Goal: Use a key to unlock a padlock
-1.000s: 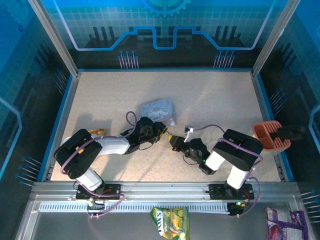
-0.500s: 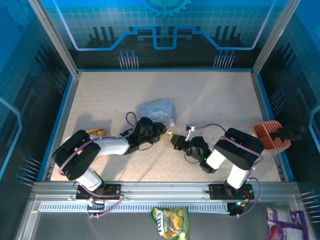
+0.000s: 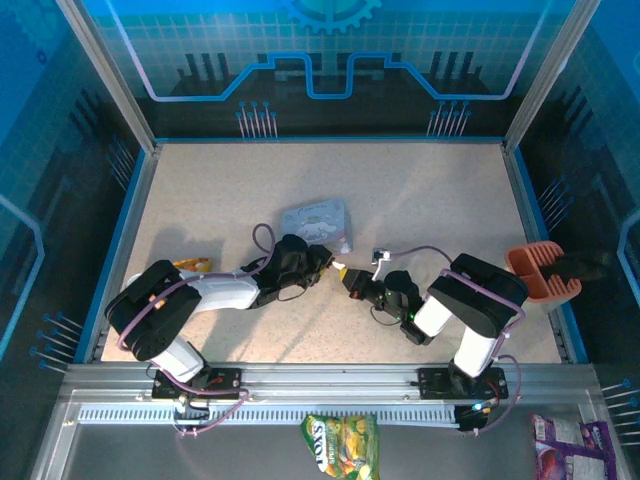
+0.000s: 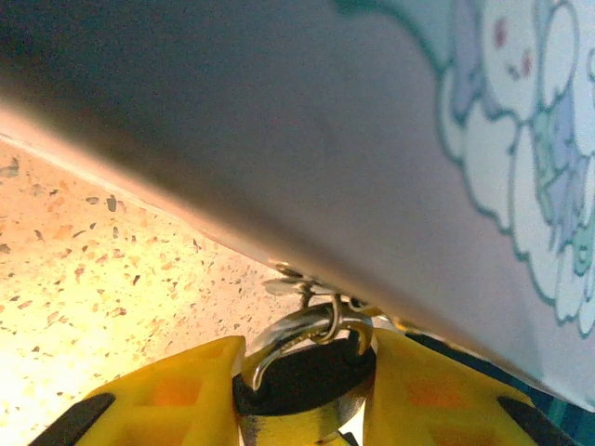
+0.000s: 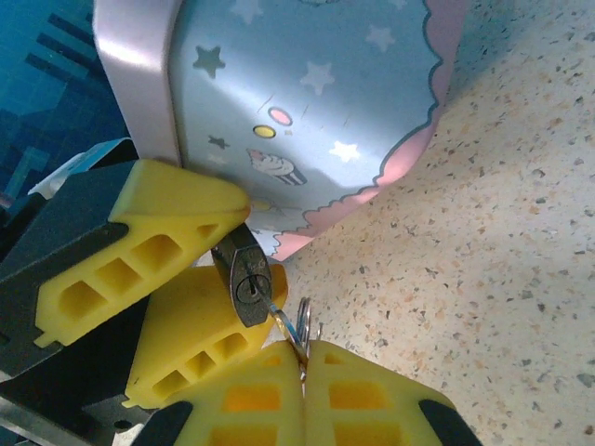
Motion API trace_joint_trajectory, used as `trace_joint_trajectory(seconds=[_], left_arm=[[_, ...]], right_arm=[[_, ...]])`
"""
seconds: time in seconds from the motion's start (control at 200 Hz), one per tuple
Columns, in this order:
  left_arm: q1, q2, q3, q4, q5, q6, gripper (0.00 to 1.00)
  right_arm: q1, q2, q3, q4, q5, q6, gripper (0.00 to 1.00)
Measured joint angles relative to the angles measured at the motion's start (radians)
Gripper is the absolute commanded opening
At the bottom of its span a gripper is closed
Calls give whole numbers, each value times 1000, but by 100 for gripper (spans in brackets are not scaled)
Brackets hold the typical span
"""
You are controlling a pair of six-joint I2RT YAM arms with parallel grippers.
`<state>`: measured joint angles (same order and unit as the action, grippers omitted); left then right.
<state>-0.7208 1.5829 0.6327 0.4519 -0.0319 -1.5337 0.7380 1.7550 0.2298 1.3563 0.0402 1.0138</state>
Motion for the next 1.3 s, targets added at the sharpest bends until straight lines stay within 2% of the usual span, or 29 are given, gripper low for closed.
trace_joint_trajectory(seconds=[0.655,1.016,1.301], left_arm=[[-6,19,39,-33,-17,21,2],[-33,17,61,5,13,25,2],[-12,-24,59,-99,49,109,2]], right_arm=[[13,19,12,-3,-31,7,0],[20,25,22,-2,-61,7,0],[-20,23,-14,19,-48,7,0]])
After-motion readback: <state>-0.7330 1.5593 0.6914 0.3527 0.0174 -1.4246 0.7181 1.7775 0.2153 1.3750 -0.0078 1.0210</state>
